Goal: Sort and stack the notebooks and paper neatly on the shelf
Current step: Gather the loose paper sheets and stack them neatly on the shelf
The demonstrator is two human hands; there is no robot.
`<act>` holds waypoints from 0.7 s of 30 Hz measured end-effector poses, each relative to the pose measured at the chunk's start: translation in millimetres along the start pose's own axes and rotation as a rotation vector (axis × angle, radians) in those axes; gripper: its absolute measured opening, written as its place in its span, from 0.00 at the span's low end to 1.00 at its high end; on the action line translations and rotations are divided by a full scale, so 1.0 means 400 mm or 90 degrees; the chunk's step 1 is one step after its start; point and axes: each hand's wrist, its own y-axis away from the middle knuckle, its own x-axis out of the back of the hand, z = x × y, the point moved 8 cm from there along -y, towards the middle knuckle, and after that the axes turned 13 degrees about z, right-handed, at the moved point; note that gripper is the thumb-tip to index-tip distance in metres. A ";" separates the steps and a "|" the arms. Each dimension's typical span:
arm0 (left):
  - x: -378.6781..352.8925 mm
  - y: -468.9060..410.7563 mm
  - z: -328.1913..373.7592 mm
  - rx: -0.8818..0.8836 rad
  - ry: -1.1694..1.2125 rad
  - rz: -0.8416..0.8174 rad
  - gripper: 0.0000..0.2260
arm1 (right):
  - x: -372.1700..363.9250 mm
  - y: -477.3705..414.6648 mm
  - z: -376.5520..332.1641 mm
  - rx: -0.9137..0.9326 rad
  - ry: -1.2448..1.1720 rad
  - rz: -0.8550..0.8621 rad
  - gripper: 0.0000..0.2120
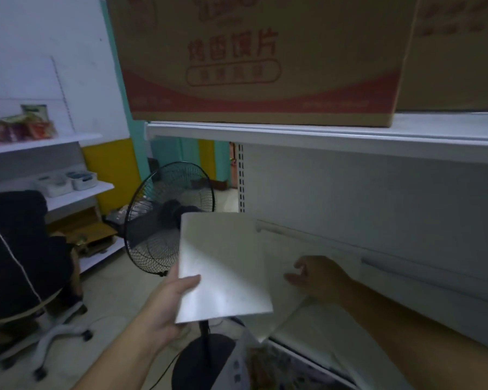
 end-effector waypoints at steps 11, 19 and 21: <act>0.054 -0.129 0.024 -0.002 0.015 -0.014 0.20 | -0.028 0.022 -0.056 -0.071 -0.014 -0.089 0.25; -0.004 -0.170 0.038 -0.028 0.023 -0.046 0.19 | 0.126 0.130 0.109 -0.336 -0.547 0.143 0.16; -0.063 -0.147 0.020 -0.035 -0.010 -0.086 0.21 | 0.168 0.189 0.172 -0.391 -0.670 0.229 0.17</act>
